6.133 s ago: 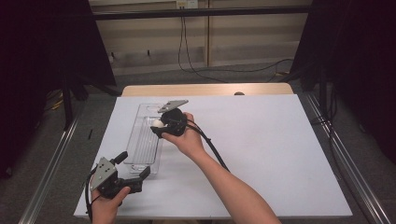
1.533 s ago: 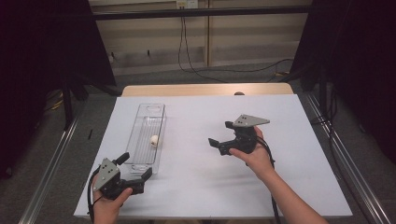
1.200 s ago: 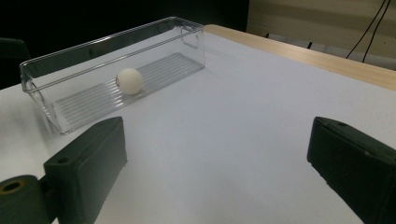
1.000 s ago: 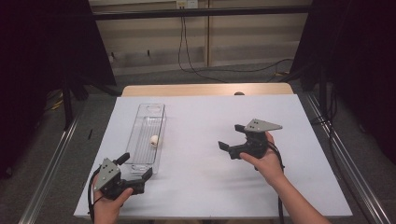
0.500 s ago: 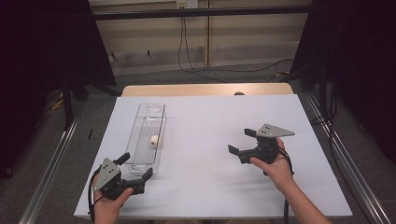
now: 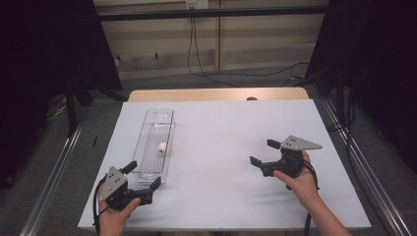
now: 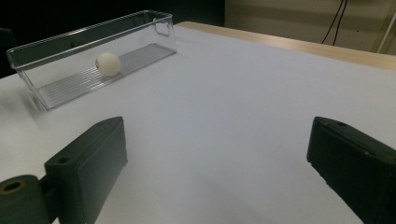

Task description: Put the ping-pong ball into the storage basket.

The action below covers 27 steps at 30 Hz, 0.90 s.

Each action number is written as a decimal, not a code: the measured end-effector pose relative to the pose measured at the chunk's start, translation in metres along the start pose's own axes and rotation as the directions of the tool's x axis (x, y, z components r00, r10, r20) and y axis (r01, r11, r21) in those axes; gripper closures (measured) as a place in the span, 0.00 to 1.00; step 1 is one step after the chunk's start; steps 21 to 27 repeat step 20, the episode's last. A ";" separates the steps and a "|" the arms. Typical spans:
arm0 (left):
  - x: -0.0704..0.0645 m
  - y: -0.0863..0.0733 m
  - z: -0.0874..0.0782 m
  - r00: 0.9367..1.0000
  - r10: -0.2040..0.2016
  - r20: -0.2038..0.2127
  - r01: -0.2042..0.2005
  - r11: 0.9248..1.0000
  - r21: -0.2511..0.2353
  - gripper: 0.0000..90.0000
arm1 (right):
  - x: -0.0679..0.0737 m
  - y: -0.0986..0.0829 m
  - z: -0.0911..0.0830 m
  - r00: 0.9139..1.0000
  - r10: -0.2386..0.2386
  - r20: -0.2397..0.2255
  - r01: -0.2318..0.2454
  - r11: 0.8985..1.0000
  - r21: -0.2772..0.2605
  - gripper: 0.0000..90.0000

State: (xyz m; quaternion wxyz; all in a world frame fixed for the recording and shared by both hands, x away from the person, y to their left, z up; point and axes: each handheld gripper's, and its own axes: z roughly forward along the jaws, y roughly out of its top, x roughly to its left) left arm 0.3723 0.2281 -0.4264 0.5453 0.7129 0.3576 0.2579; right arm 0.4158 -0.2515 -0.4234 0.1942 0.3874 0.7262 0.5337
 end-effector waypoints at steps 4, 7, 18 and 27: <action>-0.001 0.000 0.000 1.000 -0.005 -0.003 0.005 1.000 -0.001 0.02 | -0.003 -0.004 -0.007 1.000 0.006 0.006 -0.006 1.000 -0.001 0.05; -0.001 0.000 0.000 1.000 -0.005 -0.003 0.005 1.000 0.000 0.02 | -0.006 -0.007 -0.012 1.000 0.012 0.019 -0.012 1.000 -0.004 0.05; 0.000 0.000 0.000 1.000 -0.002 -0.004 0.002 1.000 0.001 0.02 | -0.014 -0.023 -0.040 0.998 0.022 0.051 -0.021 0.999 -0.024 0.05; 0.001 0.000 0.001 1.000 -0.002 -0.005 0.002 1.000 0.005 0.02 | -0.015 -0.027 -0.046 0.998 0.022 0.055 -0.020 0.999 -0.031 0.05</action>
